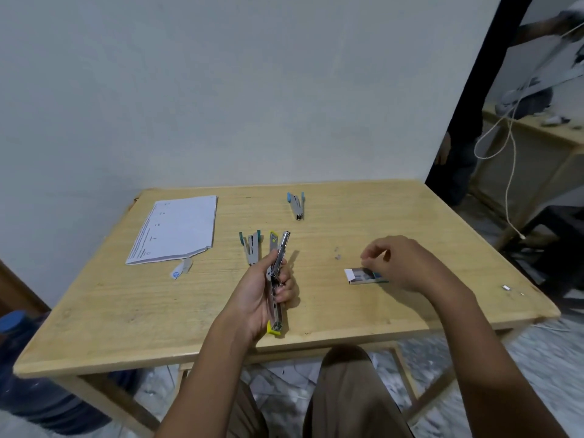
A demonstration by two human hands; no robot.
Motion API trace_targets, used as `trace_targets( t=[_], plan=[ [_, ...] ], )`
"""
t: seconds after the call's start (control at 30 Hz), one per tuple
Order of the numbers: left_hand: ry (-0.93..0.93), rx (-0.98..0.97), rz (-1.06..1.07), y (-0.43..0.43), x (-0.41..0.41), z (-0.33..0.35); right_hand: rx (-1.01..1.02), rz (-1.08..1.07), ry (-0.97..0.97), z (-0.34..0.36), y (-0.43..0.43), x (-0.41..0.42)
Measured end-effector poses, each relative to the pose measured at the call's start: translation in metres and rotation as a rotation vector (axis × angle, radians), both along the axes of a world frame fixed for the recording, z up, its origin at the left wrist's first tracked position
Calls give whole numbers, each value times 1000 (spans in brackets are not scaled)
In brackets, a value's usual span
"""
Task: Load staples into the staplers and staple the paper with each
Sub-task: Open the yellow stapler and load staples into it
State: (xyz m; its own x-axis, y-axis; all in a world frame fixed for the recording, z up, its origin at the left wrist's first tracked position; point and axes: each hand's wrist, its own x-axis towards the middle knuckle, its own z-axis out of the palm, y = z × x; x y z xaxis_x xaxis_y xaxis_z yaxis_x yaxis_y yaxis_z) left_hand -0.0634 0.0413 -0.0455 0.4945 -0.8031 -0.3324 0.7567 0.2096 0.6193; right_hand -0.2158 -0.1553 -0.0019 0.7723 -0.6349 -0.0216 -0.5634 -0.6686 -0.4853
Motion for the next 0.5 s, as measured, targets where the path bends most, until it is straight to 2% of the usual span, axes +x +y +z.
trace_targets(
  t=[0.1,0.27,0.5],
  plan=[
    [-18,20,2,0,2,-4,-36,90,96,-9,4,-5],
    [-24,10,1,1,1,-3,-87,157,88,-11,9,-3],
    [-31,5,-4,2,1,-3,-42,237,206,-4,-1,5]
  ],
)
